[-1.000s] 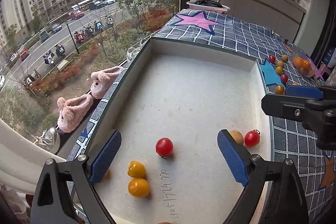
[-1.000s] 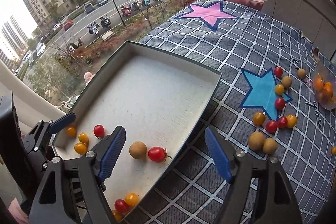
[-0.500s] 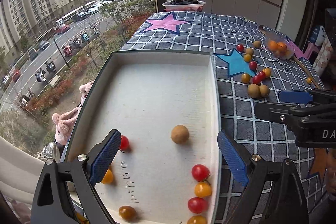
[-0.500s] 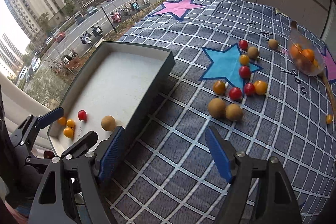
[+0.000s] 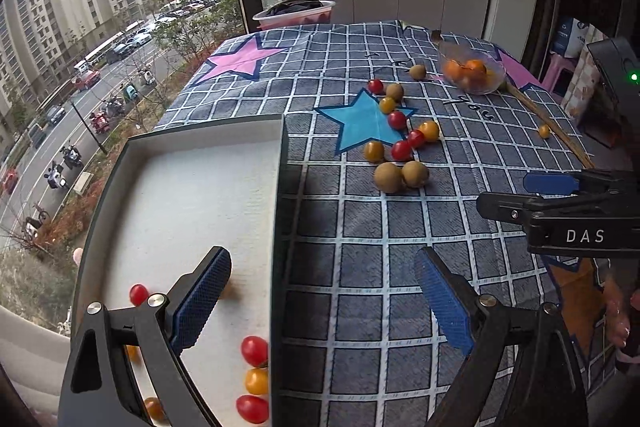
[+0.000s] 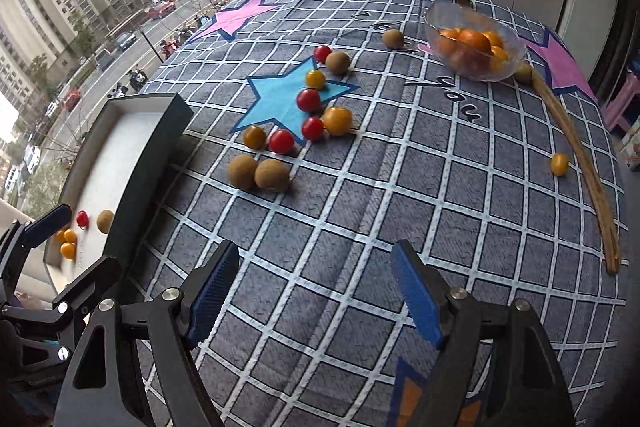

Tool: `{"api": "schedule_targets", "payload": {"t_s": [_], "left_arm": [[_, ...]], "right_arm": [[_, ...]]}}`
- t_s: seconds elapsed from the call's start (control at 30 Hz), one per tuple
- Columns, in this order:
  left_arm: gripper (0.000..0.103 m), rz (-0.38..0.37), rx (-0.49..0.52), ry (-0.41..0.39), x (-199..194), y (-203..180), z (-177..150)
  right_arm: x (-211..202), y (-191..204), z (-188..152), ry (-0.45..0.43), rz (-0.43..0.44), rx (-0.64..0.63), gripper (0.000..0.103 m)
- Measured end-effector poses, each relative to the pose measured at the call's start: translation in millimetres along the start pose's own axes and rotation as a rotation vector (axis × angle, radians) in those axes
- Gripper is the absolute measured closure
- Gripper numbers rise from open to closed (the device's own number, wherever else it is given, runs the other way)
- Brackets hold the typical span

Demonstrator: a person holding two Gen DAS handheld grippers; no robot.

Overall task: Organize fruits
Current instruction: 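Move both open tools back over the fruit on the cloth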

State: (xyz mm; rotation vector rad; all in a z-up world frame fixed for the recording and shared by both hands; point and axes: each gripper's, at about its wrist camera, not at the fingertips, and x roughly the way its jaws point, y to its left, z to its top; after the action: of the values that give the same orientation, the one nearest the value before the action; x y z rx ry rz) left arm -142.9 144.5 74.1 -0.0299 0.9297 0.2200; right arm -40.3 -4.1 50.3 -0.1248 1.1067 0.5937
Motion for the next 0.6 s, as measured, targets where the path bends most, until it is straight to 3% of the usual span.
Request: {"api": "schedule_targets", "payload": {"t_s": [0.33,0.43,0.5,0.6], "left_arm": [[0.01,0.038,0.046,0.039,41,-35,8],[0.03,0.044,0.054,0.07,56,-41,13],[0.03,0.044,0.042,0.08,65,-41,16],[0.03,0.05,0.033,0.089,76,-43,21]], "right_arm": [[25,-25,17,-0.007,-0.038,0.051,0.022],[35,-25,24,-0.012,-0.062,0.024,0.029],[42,-23,28,-0.015,-0.078,0.001,0.037],[52,-21,36,-0.016,-0.087,-0.024,0.038]]}}
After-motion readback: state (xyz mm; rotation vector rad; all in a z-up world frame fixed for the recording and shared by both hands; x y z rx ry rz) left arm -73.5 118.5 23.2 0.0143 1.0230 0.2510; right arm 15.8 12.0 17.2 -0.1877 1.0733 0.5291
